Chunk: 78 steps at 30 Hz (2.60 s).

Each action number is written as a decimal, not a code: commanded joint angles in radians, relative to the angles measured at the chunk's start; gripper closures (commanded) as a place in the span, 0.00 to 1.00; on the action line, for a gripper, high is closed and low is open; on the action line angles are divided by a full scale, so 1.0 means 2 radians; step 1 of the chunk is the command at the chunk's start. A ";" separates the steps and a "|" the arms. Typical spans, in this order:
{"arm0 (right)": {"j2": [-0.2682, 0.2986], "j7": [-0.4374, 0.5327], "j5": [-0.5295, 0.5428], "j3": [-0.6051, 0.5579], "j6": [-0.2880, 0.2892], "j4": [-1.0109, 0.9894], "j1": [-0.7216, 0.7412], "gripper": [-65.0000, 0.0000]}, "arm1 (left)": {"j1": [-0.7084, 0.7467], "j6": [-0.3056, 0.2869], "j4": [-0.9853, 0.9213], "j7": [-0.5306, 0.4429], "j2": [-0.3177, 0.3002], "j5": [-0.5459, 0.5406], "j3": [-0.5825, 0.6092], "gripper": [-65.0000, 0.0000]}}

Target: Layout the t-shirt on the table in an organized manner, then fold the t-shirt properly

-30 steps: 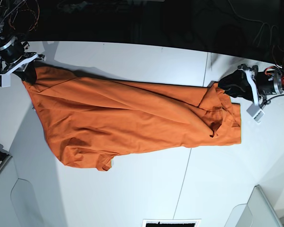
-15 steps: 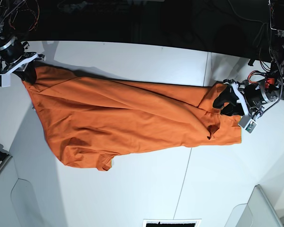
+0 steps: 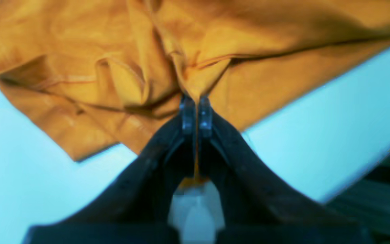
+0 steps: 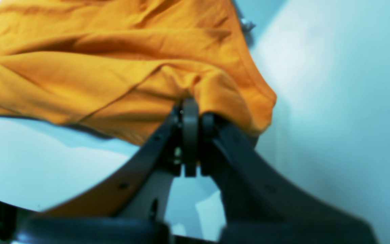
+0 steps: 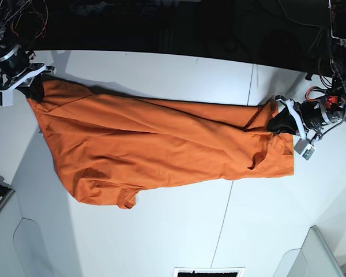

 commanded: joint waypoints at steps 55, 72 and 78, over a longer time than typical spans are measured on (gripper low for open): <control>0.016 0.078 -0.051 -0.121 0.004 -0.206 0.275 1.00 | 0.022 -0.004 -0.026 -0.068 -0.041 -0.043 -0.080 0.60; 0.030 0.071 -0.184 -0.260 -0.022 -0.343 0.350 1.00 | -0.161 0.017 -0.257 -0.116 0.005 0.091 0.119 0.66; 0.057 0.071 -0.184 -0.258 -0.059 -0.343 0.350 1.00 | -0.248 0.050 -0.271 -0.133 0.045 0.178 0.170 0.66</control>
